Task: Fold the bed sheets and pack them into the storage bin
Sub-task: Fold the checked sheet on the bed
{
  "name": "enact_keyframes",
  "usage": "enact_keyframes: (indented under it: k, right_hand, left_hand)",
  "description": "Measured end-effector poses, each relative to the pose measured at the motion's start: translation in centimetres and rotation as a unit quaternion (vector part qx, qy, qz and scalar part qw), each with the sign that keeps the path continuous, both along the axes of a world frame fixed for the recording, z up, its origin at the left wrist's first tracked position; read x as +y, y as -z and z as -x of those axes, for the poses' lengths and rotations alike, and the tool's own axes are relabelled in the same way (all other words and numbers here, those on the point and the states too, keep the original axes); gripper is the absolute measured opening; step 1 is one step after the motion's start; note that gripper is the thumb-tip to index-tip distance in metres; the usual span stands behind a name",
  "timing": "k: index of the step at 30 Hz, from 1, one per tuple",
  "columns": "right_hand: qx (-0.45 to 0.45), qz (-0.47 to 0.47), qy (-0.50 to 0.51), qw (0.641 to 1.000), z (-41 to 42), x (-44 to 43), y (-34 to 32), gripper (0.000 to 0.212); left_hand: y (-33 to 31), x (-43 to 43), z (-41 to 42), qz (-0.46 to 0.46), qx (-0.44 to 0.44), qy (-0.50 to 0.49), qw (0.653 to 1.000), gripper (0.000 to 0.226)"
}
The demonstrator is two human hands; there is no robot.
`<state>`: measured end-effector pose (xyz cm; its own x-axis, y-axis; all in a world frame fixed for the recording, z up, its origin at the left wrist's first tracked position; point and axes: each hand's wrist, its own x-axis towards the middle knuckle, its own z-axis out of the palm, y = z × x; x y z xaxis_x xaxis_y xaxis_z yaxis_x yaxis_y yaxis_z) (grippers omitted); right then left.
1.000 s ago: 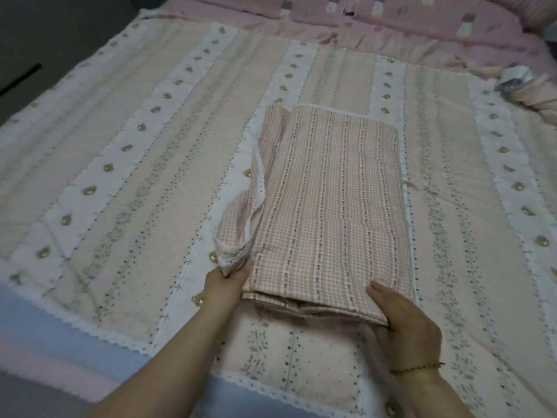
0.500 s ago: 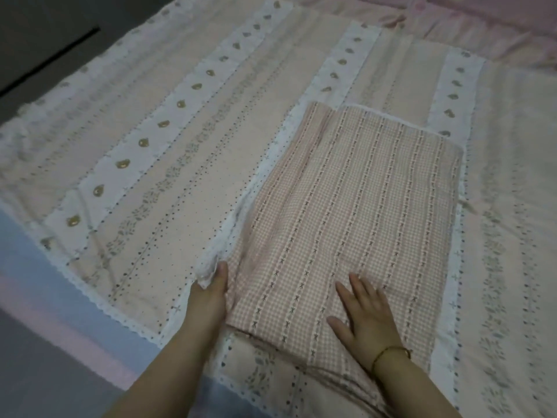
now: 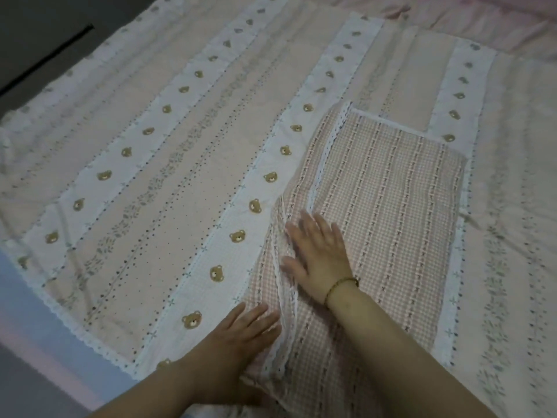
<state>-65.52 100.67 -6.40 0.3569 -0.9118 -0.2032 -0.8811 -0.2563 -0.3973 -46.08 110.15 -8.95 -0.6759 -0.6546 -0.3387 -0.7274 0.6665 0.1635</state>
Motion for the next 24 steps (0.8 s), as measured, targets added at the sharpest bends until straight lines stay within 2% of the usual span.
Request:
enact_keyframes:
  k: [1,3,4,5,6,7,9,12,14,16,19,24]
  right_hand:
    - [0.039,-0.029,-0.046,0.998,-0.3,-0.7,1.1,0.091]
    - [0.059,-0.011,-0.054,0.997,-0.2,-1.7,3.8,0.097]
    - [0.083,0.016,-0.060,0.995,-0.1,-1.7,4.6,0.092]
    - [0.100,-0.004,-0.045,0.994,-0.1,-1.5,5.1,0.082]
    - [0.106,-0.022,-0.027,0.994,-0.2,-1.6,5.7,0.070]
    - [0.105,-0.027,-0.018,0.994,-0.3,-1.6,6.2,0.062]
    - [0.102,-0.022,-0.005,0.995,-0.4,-1.6,6.8,0.059]
    - [0.110,0.032,0.009,0.993,-0.3,-1.8,7.3,0.061]
    - [0.115,0.055,0.006,0.992,-0.2,-1.7,8.1,0.062]
    - [0.109,0.073,0.005,0.991,-0.1,-1.7,8.8,0.063]
    - [0.095,0.089,0.006,0.992,0.3,-2.2,9.9,0.062]
    - [0.093,0.080,0.005,0.992,0.4,-2.5,9.8,0.061]
  left_hand:
    - [-0.3,-0.5,-0.1,-0.012,0.054,-0.005,0.998,0.070]
    - [-0.8,-2.8,-0.3,-0.062,0.208,-0.073,0.973,0.061]
    - [-0.9,-4.7,-0.3,-0.058,0.279,-0.141,0.948,0.065]
    - [-1.1,-6.9,-0.1,-0.044,0.319,-0.211,0.923,0.075]
    - [-0.9,-9.6,0.2,-0.045,0.323,-0.274,0.905,0.087]
    - [-0.6,-12.1,0.6,-0.057,0.309,-0.314,0.896,0.095]
    - [0.5,-17.2,2.5,-0.104,0.269,-0.312,0.905,0.080]
    - [1.5,-23.6,6.7,-0.098,0.223,-0.231,0.942,0.057]
    - [2.1,-26.9,9.2,-0.050,0.197,-0.168,0.965,0.055]
    - [2.8,-29.5,11.0,-0.008,0.131,-0.101,0.986,0.054]
    - [3.9,-31.7,12.8,-0.022,0.037,-0.024,0.999,0.055]
    - [4.3,-31.3,11.8,-0.016,0.065,-0.032,0.997,0.053]
